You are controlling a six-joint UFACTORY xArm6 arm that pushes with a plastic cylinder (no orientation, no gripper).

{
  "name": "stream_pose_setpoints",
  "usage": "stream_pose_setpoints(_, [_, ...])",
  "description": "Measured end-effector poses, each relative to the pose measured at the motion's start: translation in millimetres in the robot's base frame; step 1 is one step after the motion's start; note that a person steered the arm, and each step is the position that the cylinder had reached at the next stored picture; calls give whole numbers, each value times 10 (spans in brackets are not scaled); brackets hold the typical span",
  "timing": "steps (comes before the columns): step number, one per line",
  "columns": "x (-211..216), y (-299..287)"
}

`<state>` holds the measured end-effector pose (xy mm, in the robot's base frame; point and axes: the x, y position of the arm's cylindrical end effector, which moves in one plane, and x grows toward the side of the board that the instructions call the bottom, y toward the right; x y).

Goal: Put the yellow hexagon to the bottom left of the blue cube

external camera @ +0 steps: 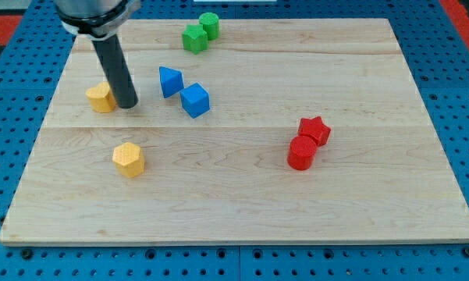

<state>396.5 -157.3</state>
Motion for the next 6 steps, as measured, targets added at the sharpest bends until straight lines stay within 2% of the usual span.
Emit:
stream_pose_setpoints(1, [243, 298])
stream_pose_setpoints(3, [528, -599])
stream_pose_setpoints(4, [1048, -621])
stream_pose_setpoints(5, [1304, -45])
stream_pose_setpoints(6, [1189, 383])
